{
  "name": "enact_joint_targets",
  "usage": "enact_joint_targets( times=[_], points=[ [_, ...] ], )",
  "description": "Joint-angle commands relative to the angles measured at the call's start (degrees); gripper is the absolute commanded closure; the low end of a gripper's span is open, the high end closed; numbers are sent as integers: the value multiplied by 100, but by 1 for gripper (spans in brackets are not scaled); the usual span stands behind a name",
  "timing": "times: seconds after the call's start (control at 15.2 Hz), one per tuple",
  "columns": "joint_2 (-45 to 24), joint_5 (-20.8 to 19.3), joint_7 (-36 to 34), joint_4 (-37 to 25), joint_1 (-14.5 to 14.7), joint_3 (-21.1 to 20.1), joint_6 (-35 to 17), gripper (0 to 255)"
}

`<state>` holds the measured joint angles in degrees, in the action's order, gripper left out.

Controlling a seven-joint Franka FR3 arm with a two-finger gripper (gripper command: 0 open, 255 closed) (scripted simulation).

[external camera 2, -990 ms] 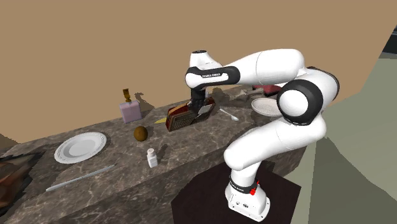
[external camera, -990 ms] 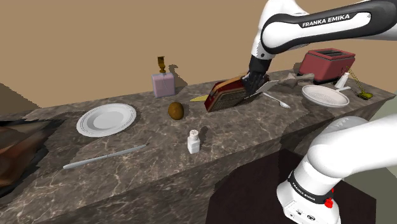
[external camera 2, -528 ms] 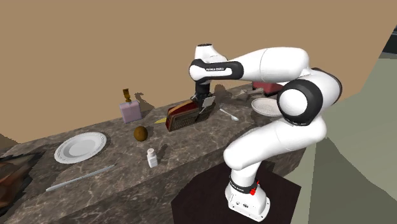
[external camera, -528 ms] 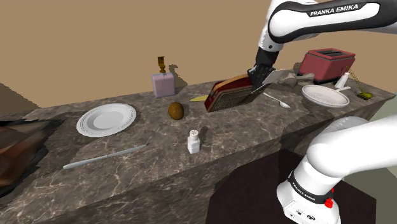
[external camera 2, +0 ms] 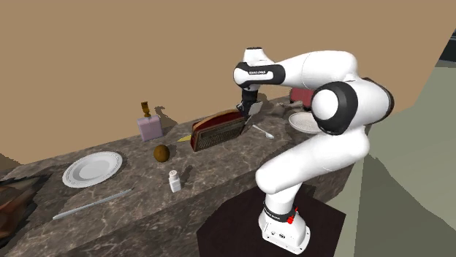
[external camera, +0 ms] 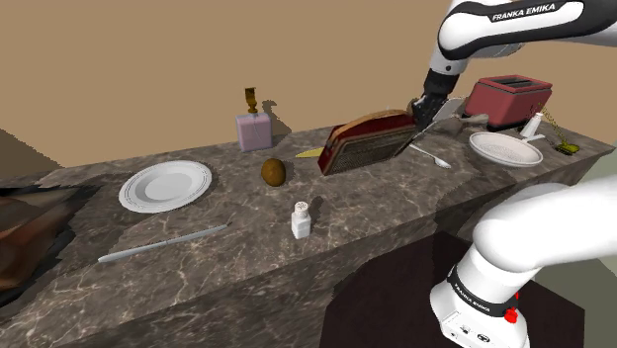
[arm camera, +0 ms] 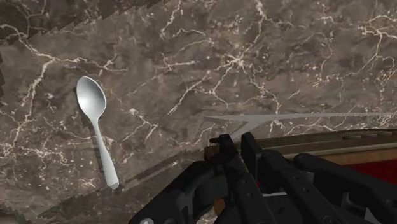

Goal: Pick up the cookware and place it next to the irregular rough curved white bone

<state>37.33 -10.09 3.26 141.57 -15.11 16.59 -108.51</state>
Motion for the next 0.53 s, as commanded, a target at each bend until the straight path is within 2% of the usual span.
enact_joint_targets(
  times=[0.0, 0.46],
  points=[
    [-112, -112, 293, -91, -94, 254, -49, 255],
    [-814, -286, 1330, -784, -262, 1163, -173, 255]
  ],
)
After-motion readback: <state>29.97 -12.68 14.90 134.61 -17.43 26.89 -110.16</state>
